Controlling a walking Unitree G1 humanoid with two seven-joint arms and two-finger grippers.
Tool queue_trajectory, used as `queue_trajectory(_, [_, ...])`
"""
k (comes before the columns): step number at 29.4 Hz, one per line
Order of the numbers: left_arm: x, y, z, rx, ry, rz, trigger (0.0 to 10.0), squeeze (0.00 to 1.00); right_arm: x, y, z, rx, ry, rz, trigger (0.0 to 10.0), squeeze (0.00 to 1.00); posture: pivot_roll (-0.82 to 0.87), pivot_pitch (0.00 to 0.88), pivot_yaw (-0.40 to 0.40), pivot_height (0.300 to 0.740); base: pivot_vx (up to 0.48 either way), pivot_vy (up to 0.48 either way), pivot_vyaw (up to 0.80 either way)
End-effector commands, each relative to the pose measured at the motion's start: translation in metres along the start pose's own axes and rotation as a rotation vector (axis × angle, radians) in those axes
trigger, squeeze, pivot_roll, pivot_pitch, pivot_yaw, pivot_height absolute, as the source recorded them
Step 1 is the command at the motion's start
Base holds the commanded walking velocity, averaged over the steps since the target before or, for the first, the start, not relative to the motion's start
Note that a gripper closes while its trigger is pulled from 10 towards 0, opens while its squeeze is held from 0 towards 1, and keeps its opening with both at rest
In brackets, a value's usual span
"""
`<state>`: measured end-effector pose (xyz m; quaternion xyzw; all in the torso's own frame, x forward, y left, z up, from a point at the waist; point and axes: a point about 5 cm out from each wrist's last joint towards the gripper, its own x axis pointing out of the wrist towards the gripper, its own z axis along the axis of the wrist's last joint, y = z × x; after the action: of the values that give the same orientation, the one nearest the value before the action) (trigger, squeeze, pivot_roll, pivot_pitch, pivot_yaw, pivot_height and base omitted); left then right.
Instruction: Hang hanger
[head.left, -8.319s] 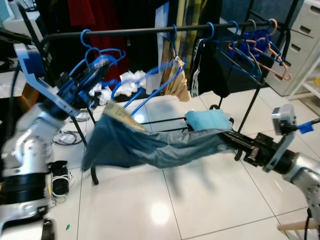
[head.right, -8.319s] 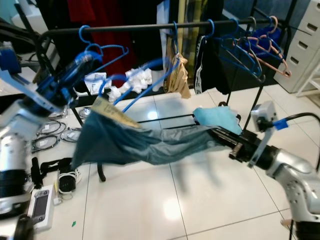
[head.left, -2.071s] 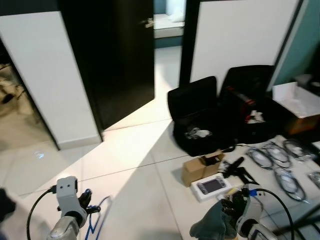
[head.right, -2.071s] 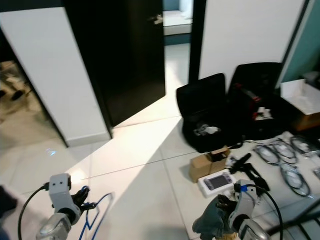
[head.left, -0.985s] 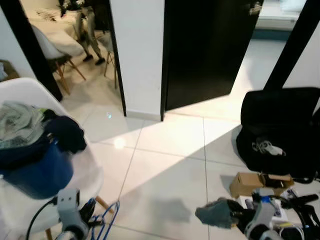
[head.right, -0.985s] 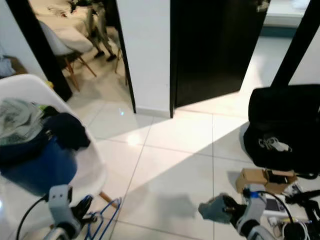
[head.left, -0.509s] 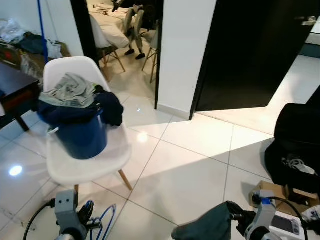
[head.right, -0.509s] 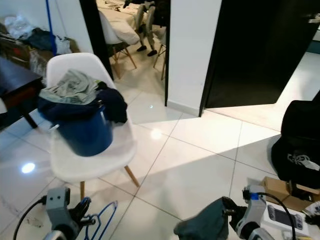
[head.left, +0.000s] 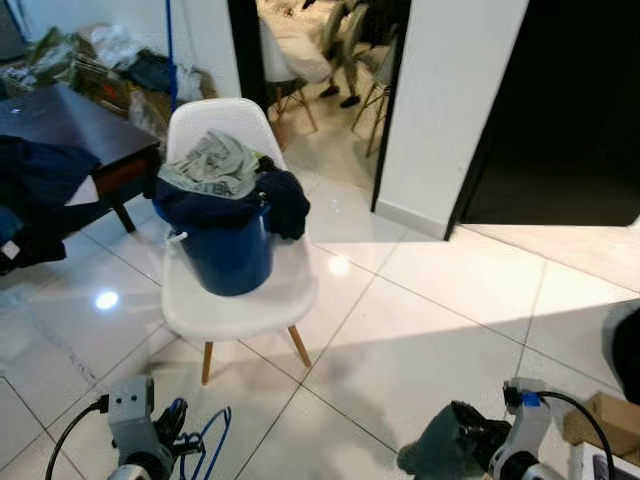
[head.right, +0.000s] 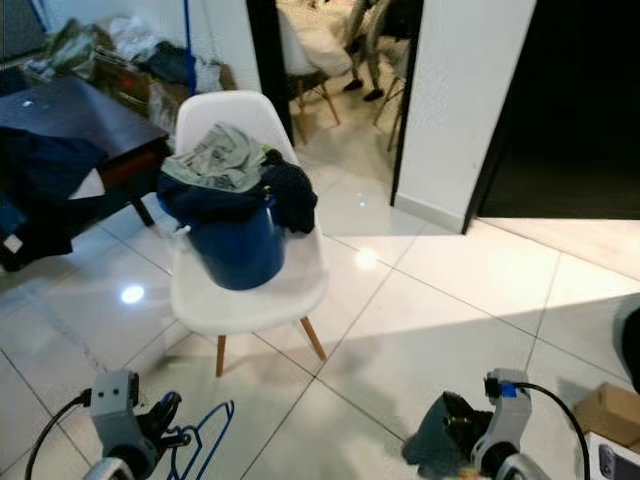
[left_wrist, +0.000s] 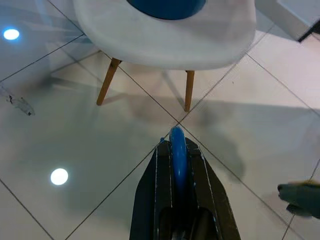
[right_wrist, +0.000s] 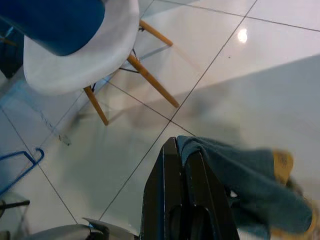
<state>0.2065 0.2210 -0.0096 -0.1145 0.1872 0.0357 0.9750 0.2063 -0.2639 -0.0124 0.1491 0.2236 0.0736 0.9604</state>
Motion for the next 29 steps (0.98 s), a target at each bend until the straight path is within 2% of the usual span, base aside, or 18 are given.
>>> queue_trajectory(1, [-0.0018,0.0030,-0.0019,-0.009,0.013,0.014,10.0,0.00,-0.0007,0.0006,-0.0016,0.001,0.011,0.003,10.0,0.00,0.01,0.100,-0.027,0.740,0.000,0.000,0.51])
queue_trajectory(29, [-0.0010,0.0036,-0.0001,-0.014,0.024,0.014,10.0,0.00,0.0004,-0.0013,-0.0019,0.009,0.020,0.003,10.0,0.00,0.01,0.118,-0.024,0.740,0.000,0.000,0.51])
